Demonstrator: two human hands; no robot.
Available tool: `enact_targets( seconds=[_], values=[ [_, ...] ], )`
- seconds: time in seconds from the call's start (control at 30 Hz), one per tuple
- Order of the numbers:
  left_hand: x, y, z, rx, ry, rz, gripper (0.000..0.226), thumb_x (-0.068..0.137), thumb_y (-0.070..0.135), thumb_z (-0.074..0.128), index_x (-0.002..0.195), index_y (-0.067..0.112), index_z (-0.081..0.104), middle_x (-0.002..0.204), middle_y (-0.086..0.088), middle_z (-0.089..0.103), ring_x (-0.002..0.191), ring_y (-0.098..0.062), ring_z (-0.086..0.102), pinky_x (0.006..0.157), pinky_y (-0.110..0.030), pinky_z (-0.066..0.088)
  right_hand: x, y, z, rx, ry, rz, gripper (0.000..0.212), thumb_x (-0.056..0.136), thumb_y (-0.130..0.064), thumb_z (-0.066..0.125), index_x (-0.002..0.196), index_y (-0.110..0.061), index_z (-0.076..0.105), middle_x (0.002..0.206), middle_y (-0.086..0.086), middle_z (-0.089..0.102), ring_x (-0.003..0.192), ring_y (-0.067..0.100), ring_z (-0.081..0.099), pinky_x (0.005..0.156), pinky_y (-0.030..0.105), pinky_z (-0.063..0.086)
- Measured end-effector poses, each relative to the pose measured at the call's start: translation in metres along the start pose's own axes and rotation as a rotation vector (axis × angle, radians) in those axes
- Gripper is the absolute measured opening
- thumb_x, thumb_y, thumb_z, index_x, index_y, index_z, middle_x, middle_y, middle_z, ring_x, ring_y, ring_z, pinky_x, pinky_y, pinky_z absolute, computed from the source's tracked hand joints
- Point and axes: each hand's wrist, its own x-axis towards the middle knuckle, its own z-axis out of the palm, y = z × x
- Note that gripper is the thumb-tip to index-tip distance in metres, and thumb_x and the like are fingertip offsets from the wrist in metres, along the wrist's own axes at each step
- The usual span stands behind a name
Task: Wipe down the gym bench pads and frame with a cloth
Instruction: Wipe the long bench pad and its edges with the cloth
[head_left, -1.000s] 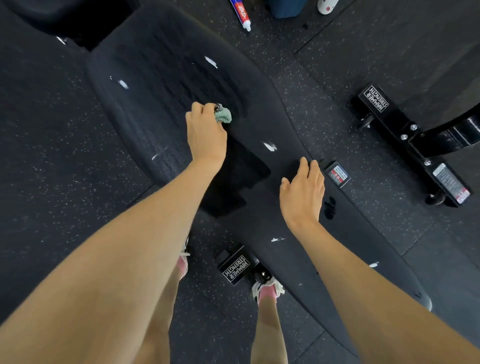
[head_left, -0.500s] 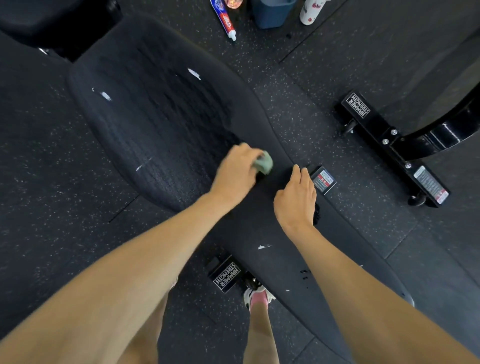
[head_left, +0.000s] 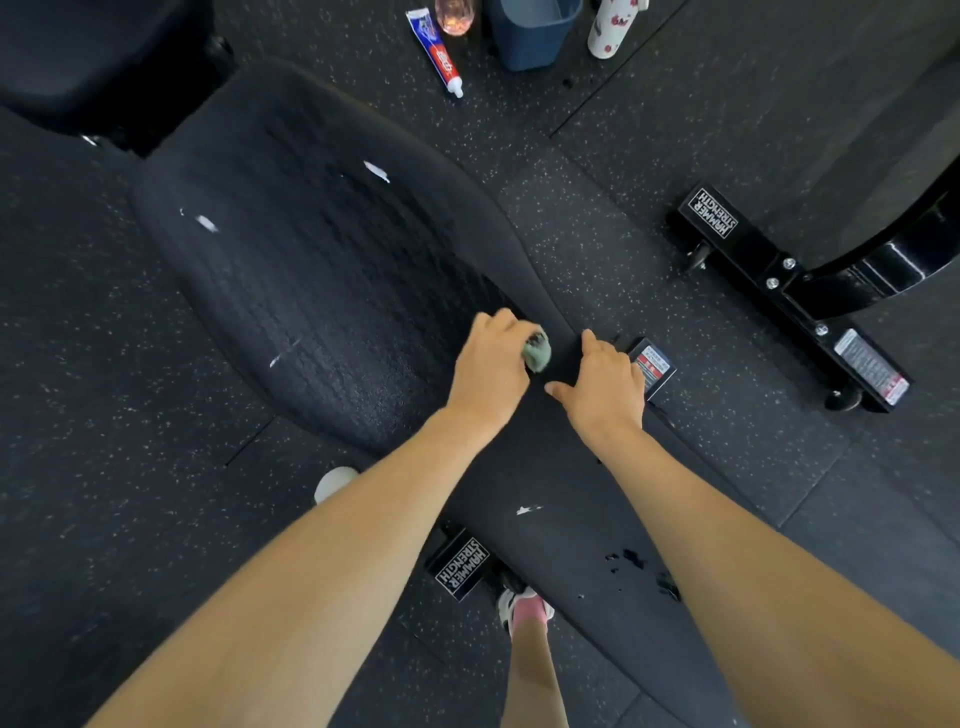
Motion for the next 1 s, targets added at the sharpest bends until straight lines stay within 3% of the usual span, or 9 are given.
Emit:
enact_targets(
  seconds=[0.13, 0.27, 0.33, 0.43, 0.57, 0.7, 0.8, 0.87, 1.0],
  values=[
    [0.002, -0.004, -0.013, -0.124, -0.102, 0.042, 0.036, 0.085, -0.004, 0.055, 0.117, 0.010, 0.065, 0.106, -0.008, 0.060, 0.102, -0.025, 0.052, 0.088, -0.039, 0.045, 0.013, -0.009, -0.009, -0.029, -0.058, 0.094, 0.057, 0.080, -0.033, 0.076, 0.123, -0.009, 0.049, 0.117, 0.011, 0.062, 0.116, 0.030, 0.055, 0.106, 0.044, 0.036],
    [0.047, -0.017, -0.055, -0.178, 0.266, -0.159, 0.035, 0.086, -0.004, 0.053, 0.116, 0.010, 0.064, 0.108, -0.010, 0.059, 0.103, -0.026, 0.054, 0.090, -0.031, 0.044, 0.016, -0.011, -0.012, -0.018, -0.083, 0.139, 0.055, 0.078, -0.035, 0.078, 0.119, -0.010, 0.051, 0.109, 0.011, 0.066, 0.112, 0.030, 0.057, 0.108, 0.044, 0.034],
    [0.075, -0.025, -0.070, -0.065, 0.323, -0.231, 0.034, 0.090, 0.000, 0.052, 0.121, 0.011, 0.061, 0.114, -0.010, 0.057, 0.108, -0.026, 0.050, 0.086, -0.025, 0.037, 0.014, -0.009, -0.008, 0.021, -0.071, 0.147, 0.055, 0.078, -0.034, 0.078, 0.119, -0.010, 0.050, 0.107, 0.011, 0.067, 0.111, 0.031, 0.057, 0.108, 0.045, 0.034],
    [0.087, -0.031, -0.062, 0.113, 0.281, -0.243, 0.032, 0.092, 0.002, 0.051, 0.123, 0.009, 0.056, 0.119, -0.012, 0.054, 0.109, -0.028, 0.046, 0.085, -0.030, 0.036, 0.013, -0.008, -0.004, 0.068, -0.050, 0.154, 0.052, 0.078, -0.033, 0.078, 0.115, -0.011, 0.050, 0.104, 0.009, 0.067, 0.110, 0.030, 0.057, 0.107, 0.045, 0.035],
    [0.058, -0.015, -0.031, 0.090, 0.277, -0.191, 0.037, 0.087, -0.004, 0.052, 0.122, 0.005, 0.058, 0.112, -0.013, 0.056, 0.103, -0.029, 0.046, 0.085, -0.031, 0.039, 0.012, -0.010, -0.005, 0.135, -0.059, 0.169, 0.050, 0.079, -0.025, 0.078, 0.117, -0.009, 0.050, 0.107, 0.011, 0.065, 0.114, 0.032, 0.055, 0.107, 0.046, 0.036],
    [0.023, -0.002, -0.007, 0.091, 0.037, 0.059, 0.040, 0.081, -0.010, 0.054, 0.117, 0.006, 0.061, 0.105, -0.010, 0.057, 0.098, -0.027, 0.047, 0.077, -0.033, 0.044, 0.012, -0.010, -0.005, 0.255, -0.076, 0.164, 0.059, 0.079, -0.012, 0.078, 0.128, -0.006, 0.046, 0.111, 0.016, 0.064, 0.111, 0.035, 0.056, 0.098, 0.050, 0.044],
    [0.019, -0.005, -0.010, 0.006, -0.057, 0.095, 0.039, 0.083, -0.009, 0.055, 0.119, 0.005, 0.062, 0.104, -0.009, 0.058, 0.098, -0.025, 0.048, 0.082, -0.033, 0.044, 0.014, -0.011, -0.003, 0.274, -0.080, 0.173, 0.061, 0.078, -0.010, 0.078, 0.129, -0.006, 0.046, 0.112, 0.017, 0.063, 0.111, 0.036, 0.056, 0.099, 0.050, 0.043],
    [0.030, -0.008, -0.028, -0.012, -0.002, 0.110, 0.039, 0.082, -0.007, 0.056, 0.119, 0.004, 0.062, 0.103, -0.009, 0.057, 0.099, -0.024, 0.048, 0.084, -0.026, 0.039, 0.016, -0.012, -0.002, 0.282, -0.086, 0.191, 0.062, 0.077, -0.010, 0.079, 0.130, -0.006, 0.047, 0.112, 0.017, 0.063, 0.112, 0.035, 0.056, 0.102, 0.051, 0.042],
    [0.084, -0.020, -0.071, 0.117, 0.229, 0.020, 0.038, 0.086, -0.003, 0.053, 0.123, 0.005, 0.058, 0.114, -0.014, 0.053, 0.109, -0.028, 0.045, 0.085, -0.030, 0.037, 0.018, -0.012, 0.001, 0.317, -0.079, 0.206, 0.053, 0.075, -0.008, 0.081, 0.119, -0.006, 0.051, 0.104, 0.017, 0.065, 0.107, 0.035, 0.058, 0.102, 0.051, 0.042]
  ],
)
